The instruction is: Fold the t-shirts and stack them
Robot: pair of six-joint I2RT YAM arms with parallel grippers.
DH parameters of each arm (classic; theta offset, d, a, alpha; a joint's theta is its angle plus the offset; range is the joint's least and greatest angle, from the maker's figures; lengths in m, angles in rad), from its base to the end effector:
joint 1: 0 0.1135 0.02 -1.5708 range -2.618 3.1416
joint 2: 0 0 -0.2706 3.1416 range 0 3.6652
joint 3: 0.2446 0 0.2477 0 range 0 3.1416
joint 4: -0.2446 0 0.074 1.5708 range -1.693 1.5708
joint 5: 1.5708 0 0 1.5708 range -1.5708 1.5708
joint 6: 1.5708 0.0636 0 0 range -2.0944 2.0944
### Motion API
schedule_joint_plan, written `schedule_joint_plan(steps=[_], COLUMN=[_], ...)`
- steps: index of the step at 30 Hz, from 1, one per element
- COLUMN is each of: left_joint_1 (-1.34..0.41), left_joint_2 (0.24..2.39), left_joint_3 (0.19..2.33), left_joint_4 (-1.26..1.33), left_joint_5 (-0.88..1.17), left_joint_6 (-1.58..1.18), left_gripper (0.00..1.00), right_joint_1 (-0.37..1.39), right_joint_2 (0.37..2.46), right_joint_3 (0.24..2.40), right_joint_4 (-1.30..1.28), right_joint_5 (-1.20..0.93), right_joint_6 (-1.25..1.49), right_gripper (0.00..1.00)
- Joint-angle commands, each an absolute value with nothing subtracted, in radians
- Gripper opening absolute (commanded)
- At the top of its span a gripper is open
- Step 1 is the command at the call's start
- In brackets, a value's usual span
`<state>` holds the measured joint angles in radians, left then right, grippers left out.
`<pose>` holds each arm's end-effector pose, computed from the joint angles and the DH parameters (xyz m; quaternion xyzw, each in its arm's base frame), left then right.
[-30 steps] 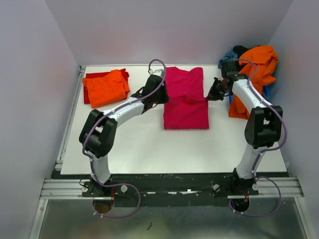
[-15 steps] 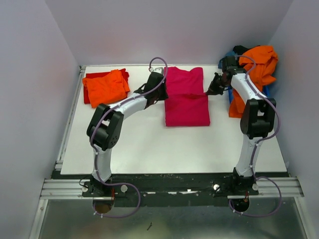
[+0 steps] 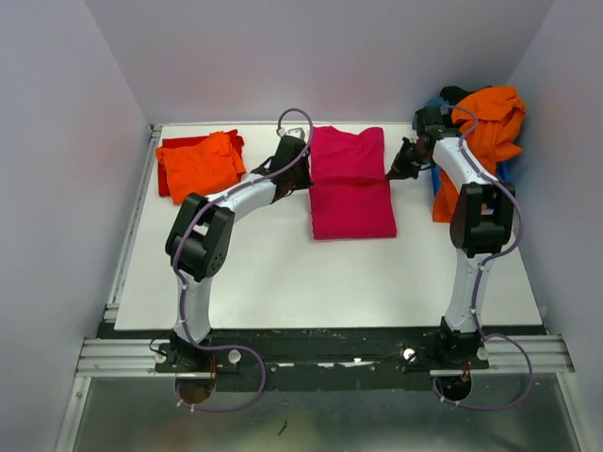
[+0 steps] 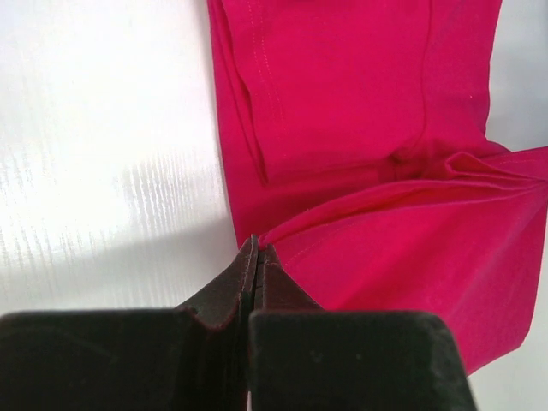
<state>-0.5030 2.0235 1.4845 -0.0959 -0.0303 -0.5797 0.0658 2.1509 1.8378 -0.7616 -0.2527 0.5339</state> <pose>0.4269 -0.2327 0.2034 -0.0410 0.8915 -0.2208 0.3935 0.4779 0.0474 0.2036 0.1929 0.9426 0.1886 0.1966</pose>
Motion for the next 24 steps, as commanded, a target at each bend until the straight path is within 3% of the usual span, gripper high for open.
schedule_joint_plan(steps=[1, 9, 10, 11, 12, 13, 14, 16, 20, 24], left_joint_1=[-0.495, -0.486, -0.488, -0.488, -0.488, -0.488, -0.488, -0.488, -0.488, -0.488], left_joint_2=[2.002, 2.100, 2.120, 2.132, 2.144, 2.149, 2.148, 2.128, 2.005, 1.896], left_joint_3=[1.500, 1.607, 1.635, 1.655, 1.667, 1.677, 1.677, 1.654, 1.525, 1.364], left_joint_4=[-0.116, -0.117, -0.126, -0.133, -0.130, -0.132, -0.132, -0.133, -0.100, -0.061], left_joint_5=[-0.075, -0.071, -0.068, -0.067, -0.061, -0.063, -0.067, -0.083, -0.092, -0.017], left_joint_6=[-0.549, -0.531, -0.529, -0.525, -0.516, -0.514, -0.512, -0.502, -0.518, -0.593], left_gripper=[0.00, 0.00, 0.00, 0.01, 0.30, 0.61, 0.76, 0.80, 0.80, 0.73], right_joint_1=[0.058, 0.058, 0.058, 0.058, 0.058, 0.058, 0.058, 0.058, 0.058, 0.058], right_joint_2=[2.171, 2.213, 2.214, 2.210, 2.200, 2.174, 2.139, 2.064, 1.890, 1.746], right_joint_3=[1.867, 1.908, 1.910, 1.907, 1.896, 1.863, 1.826, 1.743, 1.541, 1.323], right_joint_4=[-0.775, -0.784, -0.787, -0.790, -0.793, -0.773, -0.738, -0.686, -0.576, -0.486], right_joint_5=[-0.273, -0.267, -0.264, -0.258, -0.241, -0.233, -0.227, -0.207, -0.170, -0.161], right_joint_6=[0.535, 0.546, 0.545, 0.549, 0.551, 0.549, 0.554, 0.551, 0.551, 0.548], right_gripper=[0.01, 0.04, 0.11, 0.39, 0.55, 0.65, 0.70, 0.74, 0.73, 0.68])
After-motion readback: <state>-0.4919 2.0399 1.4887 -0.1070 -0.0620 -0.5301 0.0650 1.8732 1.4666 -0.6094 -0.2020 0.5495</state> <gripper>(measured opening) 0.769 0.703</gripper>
